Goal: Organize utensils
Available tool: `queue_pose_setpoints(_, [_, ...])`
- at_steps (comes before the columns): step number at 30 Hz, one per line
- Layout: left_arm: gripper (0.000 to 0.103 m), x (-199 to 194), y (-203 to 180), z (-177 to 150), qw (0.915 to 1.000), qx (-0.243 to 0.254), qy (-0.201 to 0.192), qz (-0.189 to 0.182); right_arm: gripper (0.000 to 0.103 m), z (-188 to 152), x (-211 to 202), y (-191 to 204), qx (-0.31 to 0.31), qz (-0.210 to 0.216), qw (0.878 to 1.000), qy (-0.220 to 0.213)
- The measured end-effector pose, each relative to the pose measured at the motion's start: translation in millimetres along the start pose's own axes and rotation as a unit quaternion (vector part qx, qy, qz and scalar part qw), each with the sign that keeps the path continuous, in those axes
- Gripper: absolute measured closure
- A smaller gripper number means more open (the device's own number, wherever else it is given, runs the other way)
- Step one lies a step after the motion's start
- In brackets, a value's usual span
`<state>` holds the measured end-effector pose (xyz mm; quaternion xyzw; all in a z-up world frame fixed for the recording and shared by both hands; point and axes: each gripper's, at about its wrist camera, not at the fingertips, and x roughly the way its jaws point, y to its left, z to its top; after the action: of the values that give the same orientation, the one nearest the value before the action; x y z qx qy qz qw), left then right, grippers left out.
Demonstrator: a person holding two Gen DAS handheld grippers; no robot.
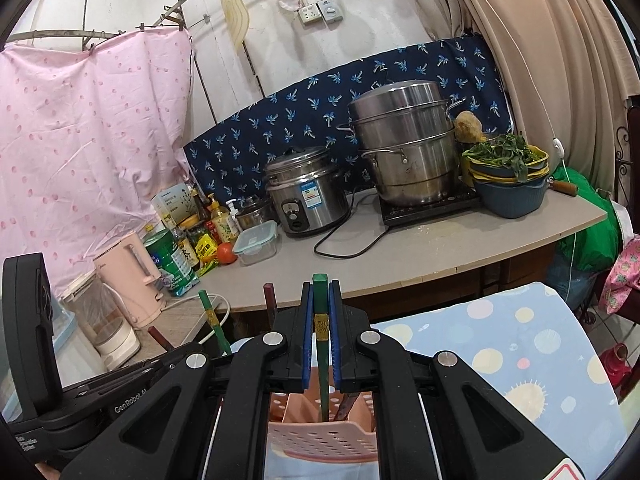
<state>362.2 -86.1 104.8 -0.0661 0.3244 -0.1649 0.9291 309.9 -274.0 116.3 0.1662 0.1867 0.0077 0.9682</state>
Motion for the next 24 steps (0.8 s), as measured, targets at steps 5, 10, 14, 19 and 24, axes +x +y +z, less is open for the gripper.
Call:
queue_pose_setpoints(5, [0.086, -1.8, -0.6, -1.9, 0.9999, 0.002, -0.002, 0.011, 0.091, -2.0, -1.4, 1.1, -0.005, 0.001, 1.0, 0.002])
queue_pose_setpoints(10, [0.059, -12.0, -1.6, -5.0, 0.9993, 0.008, -0.023, 0.029, 0.078, -5.2, -7.9, 4.0, -0.014, 0.0, 1.0, -0.001])
queue_pose_setpoints(14, [0.058, -19.0, -4.7, -7.2, 0.9988, 0.018, -0.028, 0.037, 0.073, -5.7, -15.4, 4.9, -0.014, 0.002, 1.0, -0.003])
queue_pose_setpoints(19, [0.054, -30.3, -8.4, -10.0, 0.998, 0.028, -0.036, 0.044, 0.068, -7.7, -28.0, 7.5, -0.02, 0.003, 1.0, -0.006])
queue_pose_setpoints(24, [0.046, -42.1, -12.4, -17.1, 0.9971, 0.036, -0.04, 0.054, 0.063, -12.6, -44.2, 12.3, -0.034, 0.001, 0.999, -0.008])
